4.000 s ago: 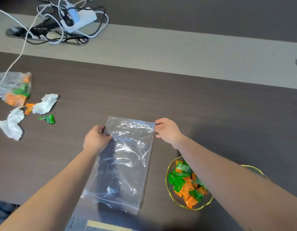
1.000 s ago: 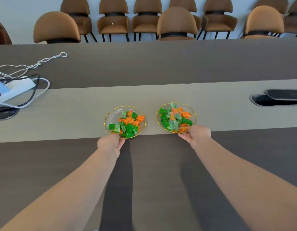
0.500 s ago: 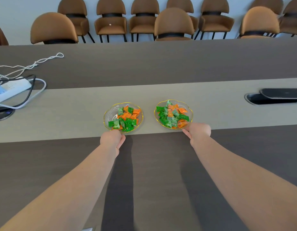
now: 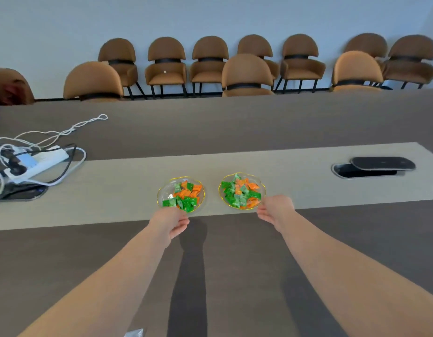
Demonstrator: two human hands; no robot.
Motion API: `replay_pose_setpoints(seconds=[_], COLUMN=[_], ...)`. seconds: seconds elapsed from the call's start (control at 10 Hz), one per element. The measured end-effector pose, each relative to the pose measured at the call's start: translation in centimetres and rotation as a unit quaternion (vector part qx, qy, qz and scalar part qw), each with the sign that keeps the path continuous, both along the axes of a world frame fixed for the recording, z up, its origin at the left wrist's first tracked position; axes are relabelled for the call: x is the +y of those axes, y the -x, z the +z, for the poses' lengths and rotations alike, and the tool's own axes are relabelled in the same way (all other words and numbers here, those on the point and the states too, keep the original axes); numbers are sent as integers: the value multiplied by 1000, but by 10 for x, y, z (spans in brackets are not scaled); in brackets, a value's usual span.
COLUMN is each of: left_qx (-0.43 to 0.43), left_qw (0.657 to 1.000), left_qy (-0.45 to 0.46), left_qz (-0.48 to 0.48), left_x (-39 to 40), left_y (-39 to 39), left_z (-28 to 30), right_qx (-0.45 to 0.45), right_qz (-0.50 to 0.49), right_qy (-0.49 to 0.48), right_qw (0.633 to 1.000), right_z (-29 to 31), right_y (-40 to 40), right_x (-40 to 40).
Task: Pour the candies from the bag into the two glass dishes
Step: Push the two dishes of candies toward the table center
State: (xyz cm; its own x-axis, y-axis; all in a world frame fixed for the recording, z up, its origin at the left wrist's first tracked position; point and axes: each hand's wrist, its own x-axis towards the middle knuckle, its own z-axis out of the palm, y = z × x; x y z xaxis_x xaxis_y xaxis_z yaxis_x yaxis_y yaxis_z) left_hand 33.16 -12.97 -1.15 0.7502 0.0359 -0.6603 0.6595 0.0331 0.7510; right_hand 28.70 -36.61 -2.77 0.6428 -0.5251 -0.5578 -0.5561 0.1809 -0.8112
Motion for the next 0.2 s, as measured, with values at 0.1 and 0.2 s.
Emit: replay_pose_setpoints(seconds=[0.1, 0.2], left_qx=[-8, -40], left_qw=[995, 988], left_qy=[-33, -63], left_qz=[-96, -139], left_x=[8, 17], left_y=[29, 65], left_z=[25, 63], right_qx=[30, 15], right_qz=[91, 160], right_qy=[17, 30], right_qw=[995, 987], right_z=[30, 58], right_y=[30, 58], right_x=[14, 18])
